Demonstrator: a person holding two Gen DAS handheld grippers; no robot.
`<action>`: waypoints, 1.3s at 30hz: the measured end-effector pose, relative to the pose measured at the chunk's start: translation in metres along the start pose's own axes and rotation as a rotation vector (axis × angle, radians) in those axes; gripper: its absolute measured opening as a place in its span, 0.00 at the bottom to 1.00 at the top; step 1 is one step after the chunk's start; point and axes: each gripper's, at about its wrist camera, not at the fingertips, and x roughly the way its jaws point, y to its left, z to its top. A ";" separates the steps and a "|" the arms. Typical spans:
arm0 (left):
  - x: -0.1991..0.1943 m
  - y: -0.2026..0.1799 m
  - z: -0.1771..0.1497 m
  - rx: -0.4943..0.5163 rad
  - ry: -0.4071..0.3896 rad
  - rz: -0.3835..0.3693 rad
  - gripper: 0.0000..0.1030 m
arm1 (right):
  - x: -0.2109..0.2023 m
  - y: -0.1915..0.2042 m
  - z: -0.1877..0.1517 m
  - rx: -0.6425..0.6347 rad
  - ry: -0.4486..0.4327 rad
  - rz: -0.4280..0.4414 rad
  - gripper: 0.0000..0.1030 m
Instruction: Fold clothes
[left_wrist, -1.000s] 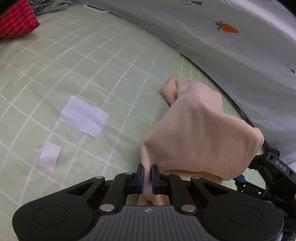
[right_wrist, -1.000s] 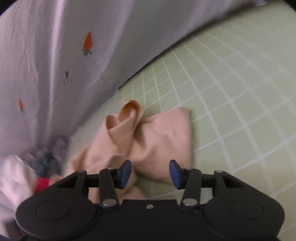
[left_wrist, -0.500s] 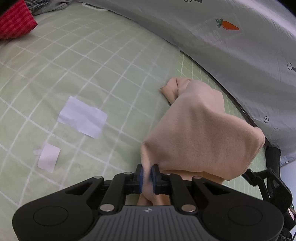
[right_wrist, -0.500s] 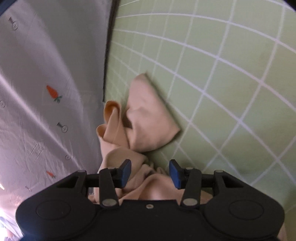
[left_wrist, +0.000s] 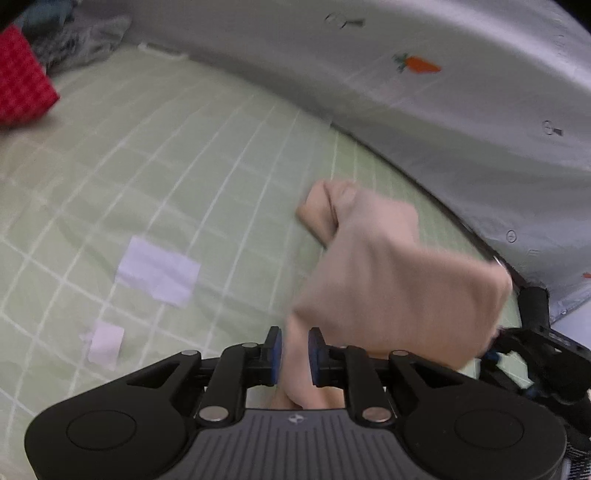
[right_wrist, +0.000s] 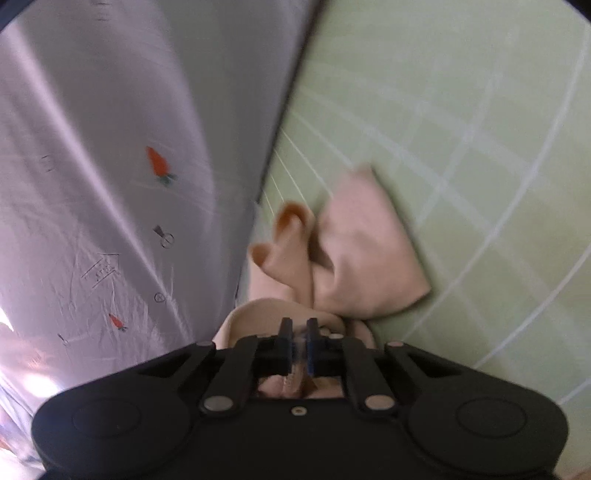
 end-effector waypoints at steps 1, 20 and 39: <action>-0.003 -0.003 -0.001 0.014 -0.014 0.011 0.18 | -0.011 0.007 0.004 -0.051 -0.031 -0.010 0.07; 0.000 -0.081 -0.076 0.004 -0.026 0.127 0.27 | -0.192 0.013 0.073 -0.919 -0.483 -0.702 0.09; 0.021 -0.112 -0.114 -0.016 0.051 0.367 0.37 | -0.217 -0.075 0.161 -0.596 -0.244 -0.601 0.66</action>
